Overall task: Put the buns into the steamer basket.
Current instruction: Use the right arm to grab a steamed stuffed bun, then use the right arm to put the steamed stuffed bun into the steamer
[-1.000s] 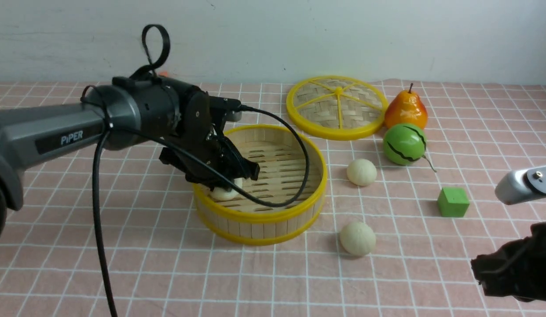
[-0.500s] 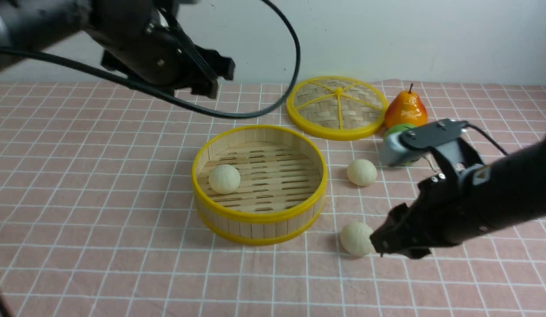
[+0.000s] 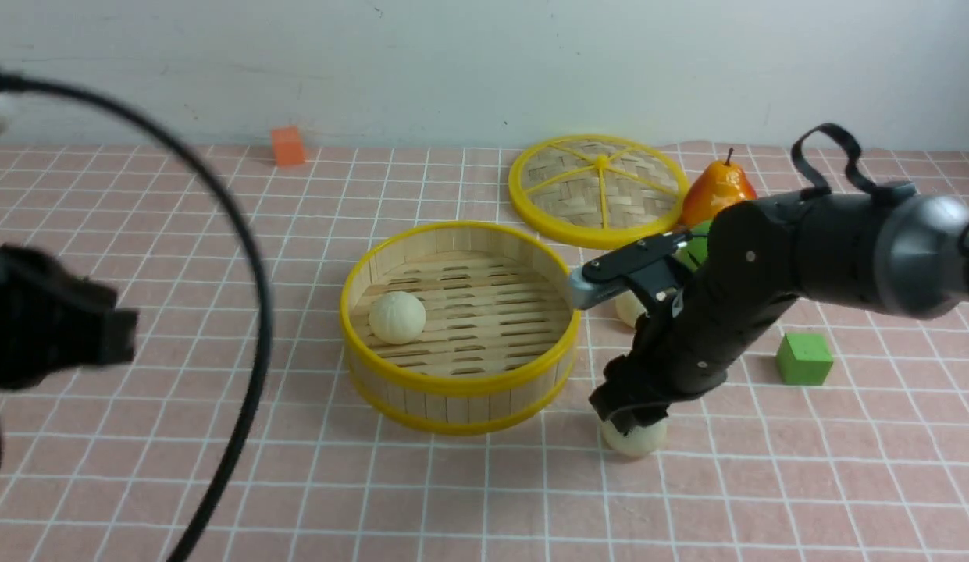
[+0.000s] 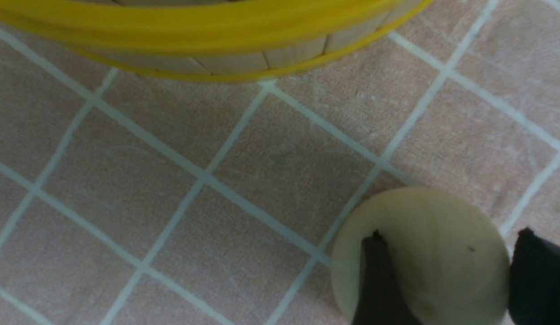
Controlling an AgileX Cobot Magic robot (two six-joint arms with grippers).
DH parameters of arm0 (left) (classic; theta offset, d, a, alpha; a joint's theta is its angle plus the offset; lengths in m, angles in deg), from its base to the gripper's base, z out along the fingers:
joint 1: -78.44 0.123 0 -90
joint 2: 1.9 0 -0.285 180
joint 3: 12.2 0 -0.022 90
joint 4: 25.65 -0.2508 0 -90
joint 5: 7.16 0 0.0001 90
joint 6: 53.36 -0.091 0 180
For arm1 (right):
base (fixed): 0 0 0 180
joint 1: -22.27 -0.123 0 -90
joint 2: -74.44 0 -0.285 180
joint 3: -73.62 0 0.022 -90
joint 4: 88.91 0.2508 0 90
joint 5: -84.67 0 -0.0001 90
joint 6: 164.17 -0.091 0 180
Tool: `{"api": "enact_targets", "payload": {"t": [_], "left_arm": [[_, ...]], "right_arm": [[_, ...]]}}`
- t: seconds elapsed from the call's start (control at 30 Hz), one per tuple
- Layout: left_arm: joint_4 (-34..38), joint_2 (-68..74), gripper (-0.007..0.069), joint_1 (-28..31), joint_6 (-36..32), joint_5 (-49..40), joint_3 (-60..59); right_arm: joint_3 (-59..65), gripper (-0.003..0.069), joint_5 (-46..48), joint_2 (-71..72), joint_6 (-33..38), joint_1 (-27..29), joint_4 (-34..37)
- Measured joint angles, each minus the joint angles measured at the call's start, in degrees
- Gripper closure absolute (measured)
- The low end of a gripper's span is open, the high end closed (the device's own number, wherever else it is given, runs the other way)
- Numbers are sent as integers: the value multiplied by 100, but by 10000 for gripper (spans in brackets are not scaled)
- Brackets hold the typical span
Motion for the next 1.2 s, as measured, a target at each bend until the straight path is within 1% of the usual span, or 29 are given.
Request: {"api": "enact_targets", "payload": {"t": [0.03, 0.1, 0.2, 0.23, 0.3, 0.37, 0.43, 0.53, 0.57, 0.6, 0.67, 0.77, 0.87, 0.93, 1.0, 1.03, 1.07, 1.1, 1.13, 1.17, 1.2], "left_arm": [[-76, -107, 621, 0, 33, 0, -52], [-568, -743, 638, 0, 345, -5, -670], [-931, -1300, 638, 0, 820, -93, -1186], [-985, -1426, 638, 0, 955, -132, -1346], [-1059, -1662, 638, 0, 1218, -215, -1661], [-1083, -1746, 638, 0, 1320, -216, -1847], [-1096, -1786, 638, 0, 1469, -30, -2162], [-1104, -1786, 638, 0, 1550, 497, -2315], [-1103, -1786, 638, 0, 1550, 575, -2314], [-1127, -1786, 638, 0, 1555, 771, -2314], [-1122, -1786, 638, 0, 1563, 859, -2314], [-1107, -1786, 638, 0, 1575, 854, -2314], [-1102, -1786, 638, 0, 1573, 854, -2314], [-1100, -1786, 638, 0, 1573, 854, -2314], [-1100, -1786, 638, 0, 1573, 854, -2314], [-1100, -1786, 638, 0, 1573, 854, -2314], [-1100, -1786, 638, 0, 1573, 854, -2314], [-1100, -1786, 638, 0, 1573, 850, -2314], [-1100, -1786, 638, 0, 1573, 844, -2314], [-1100, -1786, 638, 0, 1573, 844, -2314], [-1100, -1786, 638, 0, 1573, 844, -2314]], "right_arm": [[-8, 309, -2, -16, 0, 1, 0], [-159, 437, 177, -101, 0, -6, -93], [-485, 589, 674, -91, 0, -6, -350], [-644, 627, 888, -83, 0, -6, -413], [-1055, 643, 1267, -41, 0, -8, -501], [-1318, 643, 1405, -13, 0, -29, -496], [-2053, 643, 1524, 10, 0, -153, -482], [-2918, 643, 1325, -98, 116, -501, -410], [-2964, 643, 1325, -116, 129, -556, -404], [-3250, 643, 1163, -287, 220, -737, -351], [-3559, 643, 865, -688, 334, -971, -342], [-3736, 632, 616, -1188, 282, -1074, -390], [-3884, 557, 557, -1850, 152, -1063, -558], [-3930, 446, 581, -2088, 125, -1056, -672], [-4010, 349, 616, -2095, 96, -1056, -730], [-4096, 263, 730, -2064, 58, -1056, -780], [-4171, 227, 839, -2034, 12, -1056, -821], [-4323, 148, 998, -1992, -98, -1056, -885], [-4480, 99, 1116, -1950, -222, -1043, -978], [-4622, 73, 1211, -1885, -312, -1027, -1020], [-4810, 31, 1293, -1790, -390, -995, -1076]]}}
